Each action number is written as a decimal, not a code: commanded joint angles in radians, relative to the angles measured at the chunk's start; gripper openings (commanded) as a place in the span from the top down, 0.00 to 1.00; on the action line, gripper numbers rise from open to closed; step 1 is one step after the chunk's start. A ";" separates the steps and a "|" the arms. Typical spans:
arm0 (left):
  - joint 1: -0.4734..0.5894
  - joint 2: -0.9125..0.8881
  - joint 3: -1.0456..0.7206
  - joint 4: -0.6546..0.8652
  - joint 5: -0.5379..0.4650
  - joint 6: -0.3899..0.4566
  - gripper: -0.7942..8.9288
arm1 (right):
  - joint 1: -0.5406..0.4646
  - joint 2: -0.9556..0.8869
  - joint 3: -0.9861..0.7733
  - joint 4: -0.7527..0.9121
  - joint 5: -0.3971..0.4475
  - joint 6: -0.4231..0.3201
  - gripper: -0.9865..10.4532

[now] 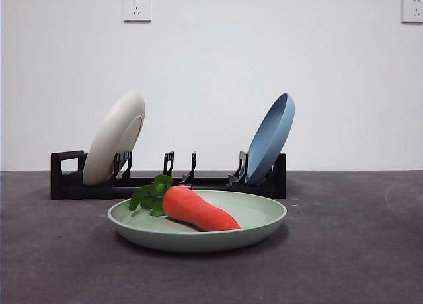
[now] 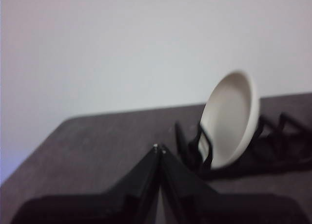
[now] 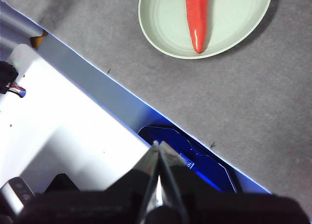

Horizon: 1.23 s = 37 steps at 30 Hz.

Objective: Take the green plate from the plate rack,put the plate on the table,take the carrot from the table,put the carrot in the plate

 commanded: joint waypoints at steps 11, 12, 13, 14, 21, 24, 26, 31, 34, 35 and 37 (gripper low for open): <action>0.020 -0.081 -0.147 -0.068 -0.039 -0.063 0.92 | 0.002 -0.002 -0.005 0.004 0.002 0.005 0.91; 0.020 -0.083 -0.147 -0.083 -0.038 -0.065 0.92 | 0.002 -0.002 -0.005 0.004 0.002 0.005 0.91; 0.020 -0.083 -0.147 -0.097 -0.037 -0.065 0.92 | 0.002 -0.002 -0.005 0.004 0.002 0.005 0.91; 0.019 -0.083 -0.147 -0.108 -0.037 -0.065 0.92 | 0.002 -0.002 -0.005 0.004 0.002 0.005 0.91; 0.019 -0.083 -0.147 -0.149 -0.036 -0.071 0.92 | 0.002 -0.002 -0.005 0.004 0.002 0.005 0.91; 0.019 -0.082 -0.147 -0.149 -0.035 -0.071 0.92 | 0.002 -0.002 -0.005 0.004 0.002 0.005 0.91; 0.019 -0.082 -0.147 -0.149 -0.035 -0.071 0.92 | 0.002 -0.002 -0.005 0.004 0.002 0.005 0.91; 0.019 -0.083 -0.147 -0.149 -0.035 -0.071 0.92 | 0.002 -0.002 -0.005 0.004 0.002 0.005 0.91; 0.019 -0.083 -0.147 -0.149 -0.035 -0.071 0.92 | 0.002 -0.002 -0.005 0.004 0.002 0.005 0.91; 0.019 -0.082 -0.147 -0.149 -0.035 -0.071 0.92 | 0.002 -0.002 -0.005 0.004 0.002 0.005 0.91; 0.019 -0.083 -0.147 -0.149 -0.035 -0.071 0.92 | 0.002 -0.003 -0.005 0.005 0.003 -0.014 0.91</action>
